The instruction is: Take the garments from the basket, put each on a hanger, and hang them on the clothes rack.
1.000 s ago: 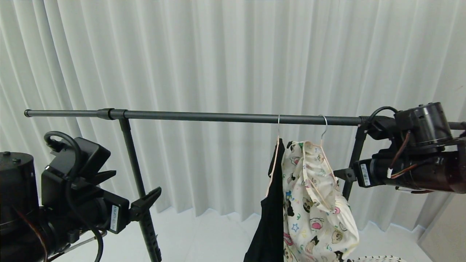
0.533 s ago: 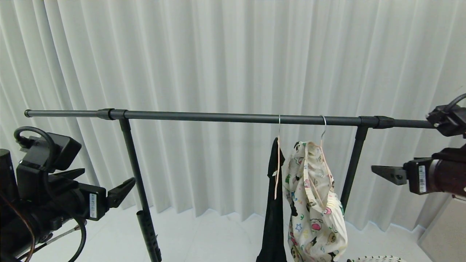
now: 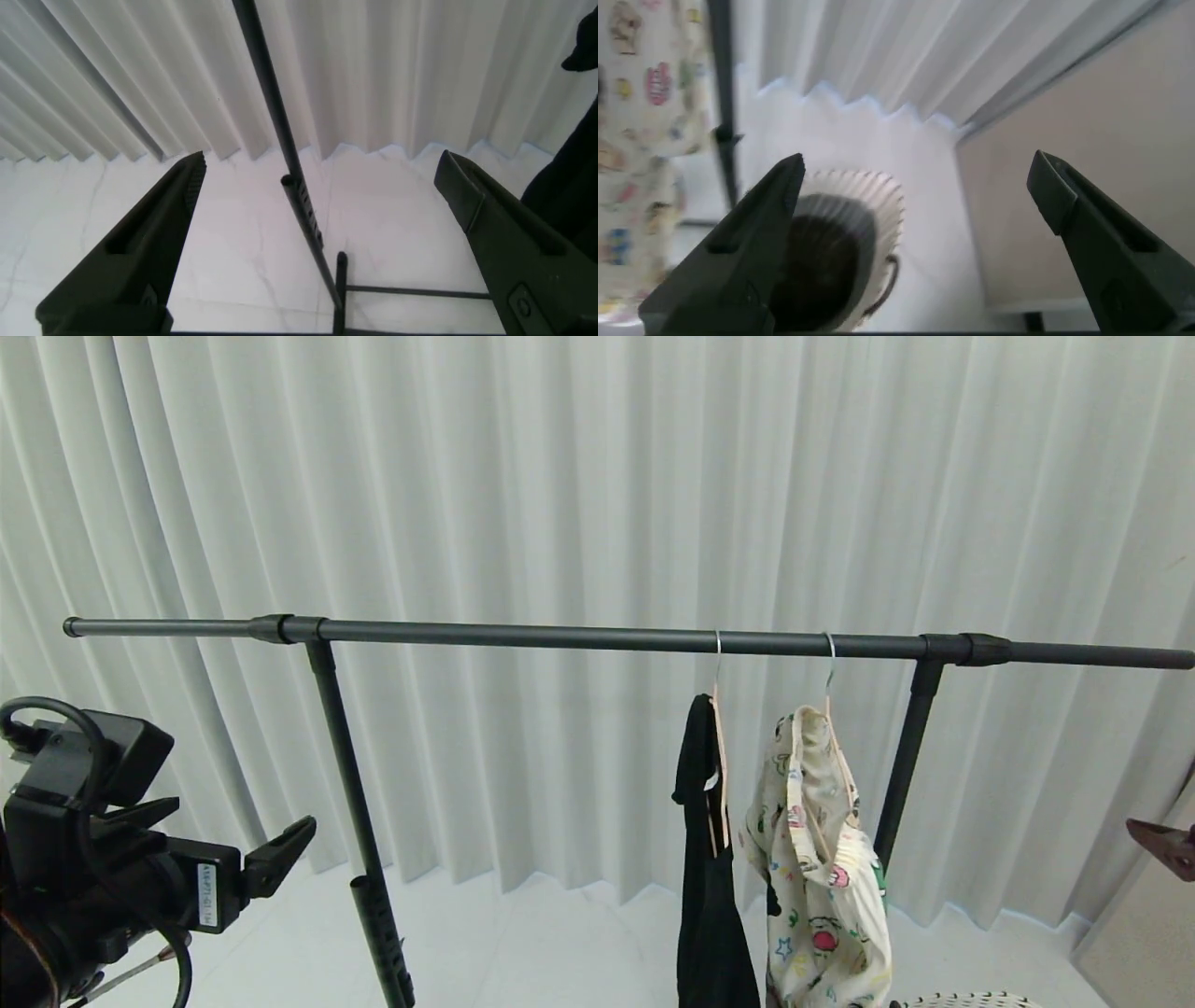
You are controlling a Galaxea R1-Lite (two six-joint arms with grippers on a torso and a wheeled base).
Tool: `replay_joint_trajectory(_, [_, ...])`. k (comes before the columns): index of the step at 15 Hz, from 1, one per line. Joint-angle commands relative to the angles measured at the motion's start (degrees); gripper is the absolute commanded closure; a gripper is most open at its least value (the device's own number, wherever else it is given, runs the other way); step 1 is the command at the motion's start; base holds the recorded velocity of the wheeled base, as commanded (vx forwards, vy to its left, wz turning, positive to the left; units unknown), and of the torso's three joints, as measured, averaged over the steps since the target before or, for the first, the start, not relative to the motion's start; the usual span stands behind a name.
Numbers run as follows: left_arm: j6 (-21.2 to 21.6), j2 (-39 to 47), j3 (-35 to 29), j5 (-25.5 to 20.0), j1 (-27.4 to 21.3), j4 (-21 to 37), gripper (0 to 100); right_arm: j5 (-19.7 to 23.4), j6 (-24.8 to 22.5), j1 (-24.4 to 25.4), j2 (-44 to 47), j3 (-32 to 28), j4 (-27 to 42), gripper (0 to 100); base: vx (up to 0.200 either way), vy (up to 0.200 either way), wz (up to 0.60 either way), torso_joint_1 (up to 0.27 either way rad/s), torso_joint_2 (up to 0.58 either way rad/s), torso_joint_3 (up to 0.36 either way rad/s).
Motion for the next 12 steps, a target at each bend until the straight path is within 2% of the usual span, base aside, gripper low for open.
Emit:
replay_joint_trajectory(1, [0.0,-0.7,0.5,0.1,0.6,0.0,0,-0.1,-2.0,-3.2,-1.3,4.6,-5.1,0,0.0,0.0,0.0,0.0,0.0,0.0])
replay_joint_trajectory(4, [0.0,-0.6,0.5,0.1,1.1,0.0,0,0.0,-5.3,-6.6,-0.6,9.7,-13.9,0,0.0,0.0,0.0,0.0,0.0,0.0])
replay_joint_trajectory(12, [0.1,-0.6,0.8,0.1,1.1,0.0,0,0.0,-5.5,-8.5,0.2,12.4,-14.9,0,-0.2,0.0,0.0,0.002,0.0,0.001])
